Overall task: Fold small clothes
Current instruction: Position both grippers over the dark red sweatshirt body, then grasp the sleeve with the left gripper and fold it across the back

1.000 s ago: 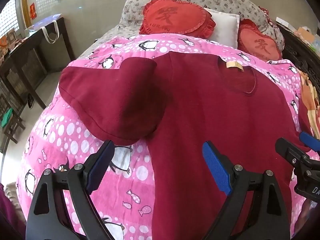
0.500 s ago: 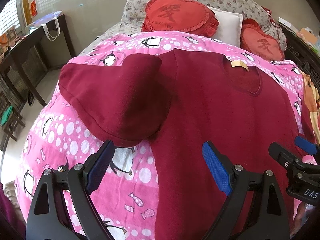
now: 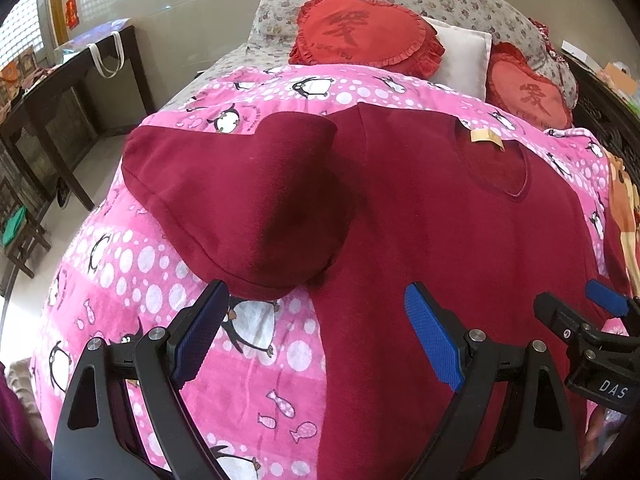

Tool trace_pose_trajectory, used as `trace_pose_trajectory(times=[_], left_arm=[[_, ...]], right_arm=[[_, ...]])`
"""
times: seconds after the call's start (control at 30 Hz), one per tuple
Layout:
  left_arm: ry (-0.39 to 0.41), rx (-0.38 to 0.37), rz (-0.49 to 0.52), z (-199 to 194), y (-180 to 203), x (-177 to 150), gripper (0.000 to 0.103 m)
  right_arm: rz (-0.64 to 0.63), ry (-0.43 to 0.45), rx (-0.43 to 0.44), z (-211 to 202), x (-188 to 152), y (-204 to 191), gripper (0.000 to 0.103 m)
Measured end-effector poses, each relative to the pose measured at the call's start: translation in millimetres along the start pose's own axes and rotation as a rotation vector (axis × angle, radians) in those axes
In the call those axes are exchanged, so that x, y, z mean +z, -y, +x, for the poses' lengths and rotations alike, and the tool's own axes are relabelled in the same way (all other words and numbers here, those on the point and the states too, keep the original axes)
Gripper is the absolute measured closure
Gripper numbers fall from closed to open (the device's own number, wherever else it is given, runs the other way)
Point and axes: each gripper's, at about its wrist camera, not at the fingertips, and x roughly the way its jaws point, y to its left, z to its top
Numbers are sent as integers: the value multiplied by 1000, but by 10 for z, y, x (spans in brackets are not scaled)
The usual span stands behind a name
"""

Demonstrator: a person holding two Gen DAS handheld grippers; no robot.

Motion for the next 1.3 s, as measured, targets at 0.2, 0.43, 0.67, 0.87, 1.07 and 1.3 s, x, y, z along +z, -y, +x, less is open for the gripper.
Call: trace_pose_trajectory(times=[0.2, 0.43, 0.67, 0.87, 1.07, 1.3], left_arm=[[-4, -2, -13, 0, -45, 14, 13], [-6, 2, -25, 9, -112, 29, 13], [-14, -32, -137, 54, -589, 136, 13], [-16, -22, -388, 240, -1419, 303, 13], [-1, -2, -596, 639, -2124, 533, 15], [-41, -13, -708, 1192, -2467, 655, 23]], right_arm=[[-5, -8, 1, 28, 10, -38, 0], [-18, -19, -7, 66, 42, -93, 0], [-31, -28, 7, 104, 54, -139, 0], [-20, -24, 30, 113, 79, -153, 0], [-43, -45, 38, 170, 98, -214, 0], [-37, -84, 66, 289, 117, -238, 0]])
